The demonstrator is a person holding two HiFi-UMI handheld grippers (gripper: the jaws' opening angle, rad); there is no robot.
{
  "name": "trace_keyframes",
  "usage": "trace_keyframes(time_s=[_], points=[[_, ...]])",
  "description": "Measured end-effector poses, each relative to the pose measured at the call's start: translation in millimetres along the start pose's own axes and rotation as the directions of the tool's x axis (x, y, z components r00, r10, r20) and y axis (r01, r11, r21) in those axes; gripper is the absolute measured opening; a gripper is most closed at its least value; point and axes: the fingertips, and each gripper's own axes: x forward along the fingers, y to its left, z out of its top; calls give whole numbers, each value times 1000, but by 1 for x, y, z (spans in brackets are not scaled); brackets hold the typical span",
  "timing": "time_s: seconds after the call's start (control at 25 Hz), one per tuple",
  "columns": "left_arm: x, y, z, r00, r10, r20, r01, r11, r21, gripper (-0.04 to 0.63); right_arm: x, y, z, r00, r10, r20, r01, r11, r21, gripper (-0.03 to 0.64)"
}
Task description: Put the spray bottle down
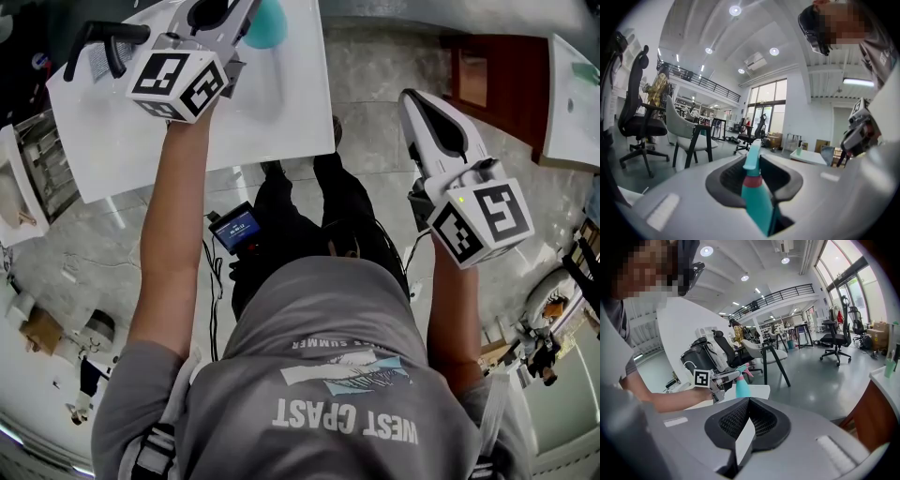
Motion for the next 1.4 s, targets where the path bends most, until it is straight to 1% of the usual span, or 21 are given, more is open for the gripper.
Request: trace_keyframes(time_s=[0.16, 0.48, 0.76, 0.92, 1.04, 1.2, 1.4], points=[[3, 1, 1, 1000, 3, 26, -2, 1000, -27, 89, 2, 0, -2, 1000, 1, -4, -1, 1000, 2, 2], [14, -4, 4, 995, 6, 100, -3, 1000, -23, 89, 2, -3, -7, 1000, 1, -15, -1, 1000, 7, 2], [19, -1, 4, 987, 57, 153, -59, 998, 9, 89, 6, -5, -12, 1000, 0, -24, 0, 1000, 9, 2], [18, -8, 0, 981, 57, 187, -65, 997, 37, 92, 5, -3, -14, 1000, 1, -26, -1, 1000, 8, 2], [17, -17, -1, 981, 44, 189, -56, 997, 55, 94, 3, -5, -12, 1000, 0, -24, 0, 1000, 7, 2], [14, -25, -6, 985, 24, 172, -36, 997, 69, 107, 1, -3, -11, 1000, -1, -22, 1, 1000, 4, 2], [13, -30, -8, 988, -10, 156, -2, 997, 73, 145, 1, 1, -11, 1000, 2, -20, -2, 1000, 0, 2]])
